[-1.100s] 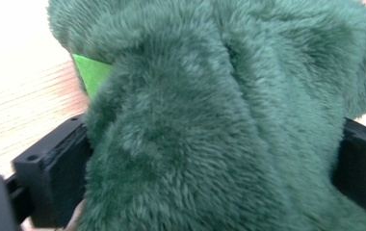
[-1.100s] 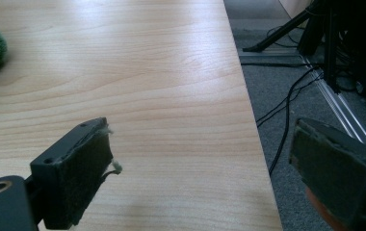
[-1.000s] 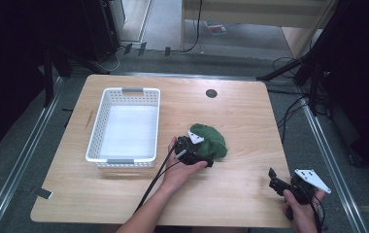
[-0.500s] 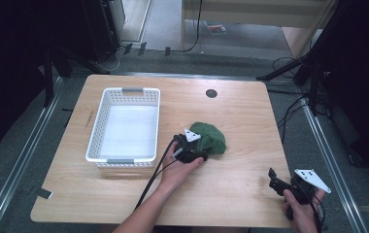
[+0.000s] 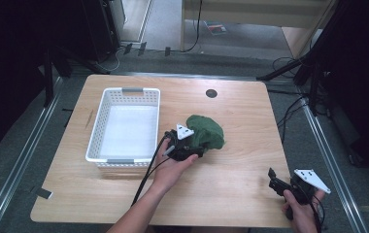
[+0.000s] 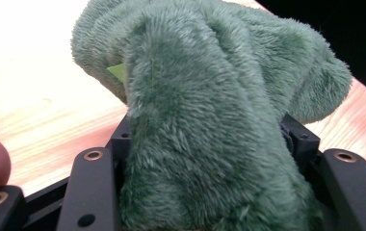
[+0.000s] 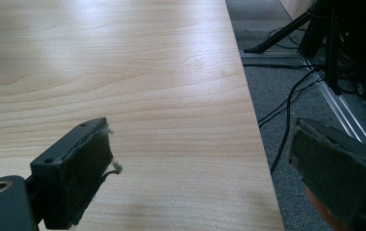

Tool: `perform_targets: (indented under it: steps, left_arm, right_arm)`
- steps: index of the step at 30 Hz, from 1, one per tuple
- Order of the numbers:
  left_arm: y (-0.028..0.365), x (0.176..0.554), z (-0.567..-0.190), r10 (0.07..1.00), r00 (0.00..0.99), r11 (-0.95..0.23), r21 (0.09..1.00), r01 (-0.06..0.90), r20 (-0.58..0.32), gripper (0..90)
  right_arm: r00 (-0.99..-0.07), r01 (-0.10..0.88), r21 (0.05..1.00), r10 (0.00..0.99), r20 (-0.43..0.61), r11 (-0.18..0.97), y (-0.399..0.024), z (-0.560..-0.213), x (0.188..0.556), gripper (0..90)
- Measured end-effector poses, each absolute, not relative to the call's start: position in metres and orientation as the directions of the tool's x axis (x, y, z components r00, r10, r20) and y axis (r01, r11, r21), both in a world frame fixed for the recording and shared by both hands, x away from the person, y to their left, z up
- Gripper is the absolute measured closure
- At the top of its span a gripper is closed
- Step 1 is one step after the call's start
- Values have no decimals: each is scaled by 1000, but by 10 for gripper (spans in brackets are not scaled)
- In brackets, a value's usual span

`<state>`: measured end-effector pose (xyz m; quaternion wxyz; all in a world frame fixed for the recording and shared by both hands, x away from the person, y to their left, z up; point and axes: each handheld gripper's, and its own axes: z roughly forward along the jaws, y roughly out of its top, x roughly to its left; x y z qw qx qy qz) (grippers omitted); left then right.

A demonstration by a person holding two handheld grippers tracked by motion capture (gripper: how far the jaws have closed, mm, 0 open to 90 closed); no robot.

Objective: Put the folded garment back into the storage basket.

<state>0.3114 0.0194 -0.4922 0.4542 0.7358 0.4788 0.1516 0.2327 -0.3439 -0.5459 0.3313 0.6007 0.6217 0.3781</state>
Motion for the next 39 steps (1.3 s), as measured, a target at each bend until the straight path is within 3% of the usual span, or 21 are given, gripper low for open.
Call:
perform_targets:
  steps: [20, 39]
  left_arm:
    - [67, 307, -448, 859, 454, -25, 867, 497, -235, 424]
    - [121, 314, -438, 898, 370, 37, 878, 477, -239, 423]
  right_arm:
    - [-55, 503, 864, 997, 50, -16, -345, -546, 234, 81]
    - [-53, 504, 863, 998, 46, -12, -344, -546, 234, 82]
